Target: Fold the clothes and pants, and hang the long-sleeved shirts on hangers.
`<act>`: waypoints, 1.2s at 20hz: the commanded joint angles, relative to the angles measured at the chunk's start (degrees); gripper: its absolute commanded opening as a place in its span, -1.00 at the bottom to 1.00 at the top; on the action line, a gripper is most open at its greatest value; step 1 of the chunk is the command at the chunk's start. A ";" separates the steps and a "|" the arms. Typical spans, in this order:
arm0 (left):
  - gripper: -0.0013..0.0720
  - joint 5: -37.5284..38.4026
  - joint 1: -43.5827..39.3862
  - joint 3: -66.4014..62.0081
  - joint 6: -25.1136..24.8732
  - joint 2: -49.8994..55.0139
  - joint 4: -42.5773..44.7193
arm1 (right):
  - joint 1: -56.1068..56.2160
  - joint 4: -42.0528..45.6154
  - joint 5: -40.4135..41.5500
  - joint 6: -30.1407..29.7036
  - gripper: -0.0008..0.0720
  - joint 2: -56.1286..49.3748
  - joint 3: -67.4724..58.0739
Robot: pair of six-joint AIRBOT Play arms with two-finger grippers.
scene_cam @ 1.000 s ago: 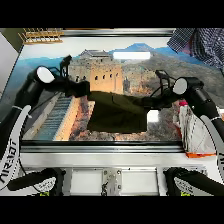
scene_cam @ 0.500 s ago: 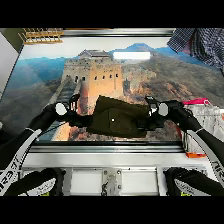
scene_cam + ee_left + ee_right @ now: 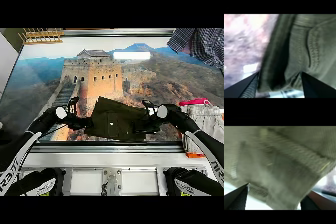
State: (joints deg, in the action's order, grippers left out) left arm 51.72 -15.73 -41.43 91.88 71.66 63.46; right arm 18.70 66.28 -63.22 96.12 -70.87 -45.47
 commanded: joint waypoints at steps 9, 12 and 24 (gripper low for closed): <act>-0.90 3.10 -0.13 -4.85 0.50 -17.66 -0.13 | -28.72 -10.54 -1.97 -15.39 0.83 14.56 10.51; -0.90 3.15 -0.13 -4.74 0.50 -17.88 -0.15 | -29.62 -23.45 6.47 -23.91 1.00 12.24 18.58; -0.90 3.26 -0.13 -4.57 0.52 -17.88 -0.46 | -22.47 -48.48 10.14 -46.84 0.98 -5.81 20.17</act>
State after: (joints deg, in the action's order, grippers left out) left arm 55.05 -15.81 -46.09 92.47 53.82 63.02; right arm -7.51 20.25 -54.35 51.70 -73.25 -24.49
